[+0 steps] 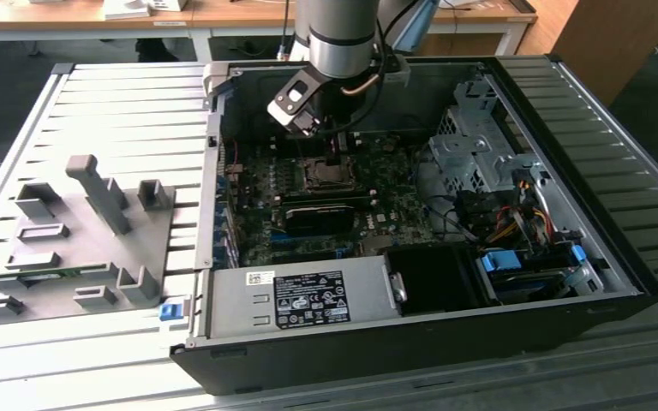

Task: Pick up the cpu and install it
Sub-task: 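Install the first cpu locking lever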

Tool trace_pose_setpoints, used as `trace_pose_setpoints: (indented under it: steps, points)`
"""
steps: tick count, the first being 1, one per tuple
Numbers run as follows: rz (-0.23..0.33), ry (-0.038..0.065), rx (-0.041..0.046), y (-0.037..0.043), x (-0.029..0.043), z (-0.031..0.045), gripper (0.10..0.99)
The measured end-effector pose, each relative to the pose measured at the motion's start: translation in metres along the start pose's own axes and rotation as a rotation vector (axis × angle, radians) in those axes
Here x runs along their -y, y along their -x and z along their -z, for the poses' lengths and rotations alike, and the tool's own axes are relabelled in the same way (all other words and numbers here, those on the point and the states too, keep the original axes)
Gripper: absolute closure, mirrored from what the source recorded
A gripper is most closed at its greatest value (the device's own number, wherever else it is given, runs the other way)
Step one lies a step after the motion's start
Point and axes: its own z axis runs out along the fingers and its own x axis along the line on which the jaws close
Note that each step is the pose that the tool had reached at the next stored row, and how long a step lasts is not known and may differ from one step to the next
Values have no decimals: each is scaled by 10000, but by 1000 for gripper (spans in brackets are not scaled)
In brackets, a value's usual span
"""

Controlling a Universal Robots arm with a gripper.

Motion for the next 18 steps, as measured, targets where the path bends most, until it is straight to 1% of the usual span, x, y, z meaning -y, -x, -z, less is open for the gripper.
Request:
trace_pose_setpoints:
  steps: [6,9,13,18]
  points:
    - [0,0,0,0,0,21,980]
    - [-3,-1,2,-1,-1,47,980]
    - [-3,-1,1,-2,-3,91,980]
    - [-3,-1,1,-5,-5,187,980]
